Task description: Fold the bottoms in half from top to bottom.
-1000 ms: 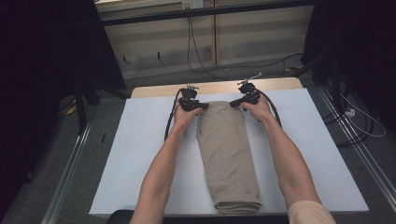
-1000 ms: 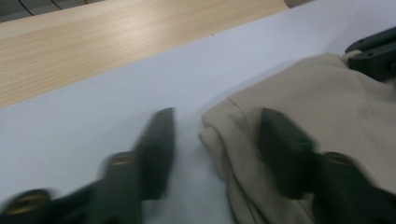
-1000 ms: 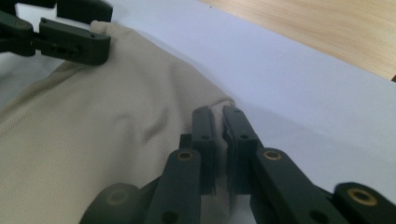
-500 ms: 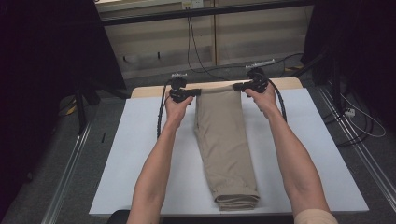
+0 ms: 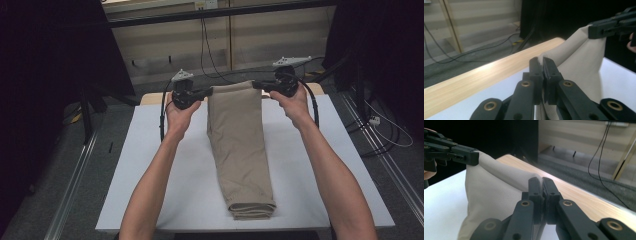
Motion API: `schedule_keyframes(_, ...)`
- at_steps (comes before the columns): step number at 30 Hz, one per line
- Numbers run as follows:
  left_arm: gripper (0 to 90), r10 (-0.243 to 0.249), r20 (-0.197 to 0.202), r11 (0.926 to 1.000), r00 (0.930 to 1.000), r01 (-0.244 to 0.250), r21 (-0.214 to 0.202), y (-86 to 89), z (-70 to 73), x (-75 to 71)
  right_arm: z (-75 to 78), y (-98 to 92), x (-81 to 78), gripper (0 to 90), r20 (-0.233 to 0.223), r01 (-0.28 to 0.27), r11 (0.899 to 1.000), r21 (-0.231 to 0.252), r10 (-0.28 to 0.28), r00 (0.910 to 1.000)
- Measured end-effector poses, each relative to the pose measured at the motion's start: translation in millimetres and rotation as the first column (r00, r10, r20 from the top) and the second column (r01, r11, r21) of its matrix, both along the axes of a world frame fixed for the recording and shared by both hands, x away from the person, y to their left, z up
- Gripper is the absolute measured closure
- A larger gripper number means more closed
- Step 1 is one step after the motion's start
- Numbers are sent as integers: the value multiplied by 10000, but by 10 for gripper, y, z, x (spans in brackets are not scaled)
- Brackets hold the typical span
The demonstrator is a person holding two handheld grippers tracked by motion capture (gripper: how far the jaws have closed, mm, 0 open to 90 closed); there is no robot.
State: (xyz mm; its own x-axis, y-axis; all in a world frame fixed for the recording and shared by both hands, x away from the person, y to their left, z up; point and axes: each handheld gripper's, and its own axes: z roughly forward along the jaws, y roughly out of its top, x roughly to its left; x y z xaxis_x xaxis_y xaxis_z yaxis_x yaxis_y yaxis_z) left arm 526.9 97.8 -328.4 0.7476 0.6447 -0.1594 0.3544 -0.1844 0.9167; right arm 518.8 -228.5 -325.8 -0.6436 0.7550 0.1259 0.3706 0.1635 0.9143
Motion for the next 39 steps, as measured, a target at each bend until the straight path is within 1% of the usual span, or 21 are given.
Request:
schedule_keyframes(4,870,-324,184,9994,9993,326,-122,44,9,-250,21,-17,-268,871,278,-298,9994,191,292,9992)
schedule_keyframes(6,870,-451,118,9981,9989,456,-416,64,1,-381,-2,-36,-413,872,388,-496,9986,169,489,9980)
schedule_keyframes(8,870,-647,381,9978,9972,651,-97,36,-1,-540,-29,-52,-559,872,433,-618,9980,135,612,9972)
schedule_keyframes(10,869,-984,475,9950,9940,975,215,16,-20,-680,-49,-70,-707,872,462,-745,9972,27,743,9962)
schedule_keyframes(12,869,-1324,492,9908,9900,1309,333,33,-51,-819,-69,-88,-852,871,420,-897,9959,-120,901,9950)
schedule_keyframes(15,869,-1715,402,9845,9844,1697,446,68,-107,-1031,-121,-113,-1081,872,353,-1201,9926,-160,1206,9921)
schedule_keyframes(17,869,-1979,326,9791,9797,1960,535,79,-160,-1194,-185,-98,-1248,871,269,-1465,9883,-417,1477,9887)
schedule_keyframes(19,869,-2172,284,9735,9757,2144,796,82,-226,-1348,-246,-82,-1416,871,170,-1683,9838,-624,1697,9854)
schedule_keyframes(23,868,-2510,-167,9638,9678,2515,888,149,-386,-1631,-420,-66,-1718,871,-204,-2001,9771,-728,1991,9798)
schedule_keyframes(24,868,-2625,-332,9599,9644,2645,933,161,-432,-1701,-463,-67,-1791,871,-278,-2108,9747,-746,2093,9775)
schedule_keyframes(25,868,-2796,-424,9521,9592,2827,1167,170,-481,-1792,-501,-69,-1859,870,-347,-2218,9725,-703,2199,9749)
schedule_keyframes(27,867,-2961,-567,9459,9535,3009,1211,171,-521,-1921,-556,-65,-1990,870,-457,-2423,9673,-745,2394,9698)
schedule_keyframes(28,867,-3099,-514,9387,9494,3141,1422,168,-529,-1983,-578,-58,-2052,869,-504,-2509,9650,-765,2476,9675)
schedule_keyframes(30,866,-3253,-546,9314,9440,3298,1542,162,-568,-2083,-642,-32,-2166,868,-691,-2694,9593,-847,2641,9620)
schedule_keyframes(31,865,-3181,-494,9310,9468,3218,1721,161,-605,-2130,-677,-11,-2225,866,-839,-2803,9543,-1039,2724,9585)
schedule_keyframes(32,864,-3193,-533,9251,9461,3234,1988,156,-648,-2180,-714,-1,-2277,865,-951,-2902,9497,-1179,2801,9552)
schedule_keyframes(34,862,-3271,-886,9184,9408,3386,2049,155,-737,-2273,-778,2,-2380,862,-1133,-3010,9462,-1184,2883,9508)
schedule_keyframes(35,859,-3421,-981,9112,9345,3554,2082,154,-764,-2326,-806,0,-2423,859,-1184,-3059,9440,-1233,2921,9490)
schedule_keyframes(36,852,-3516,-970,9029,9311,3646,2276,155,-790,-2376,-831,-2,-2459,857,-1246,-3081,9424,-1301,2927,9480)
schedule_keyframes(37,846,-3490,-1038,9019,9314,3639,2326,153,-823,-2426,-853,-3,-2493,854,-1392,-3163,9396,-1305,2985,9442)
schedule_keyframes(39,842,-3649,-1223,8893,9230,3844,2478,164,-885,-2492,-900,7,-2563,846,-1579,-3356,9312,-1425,3133,9364)
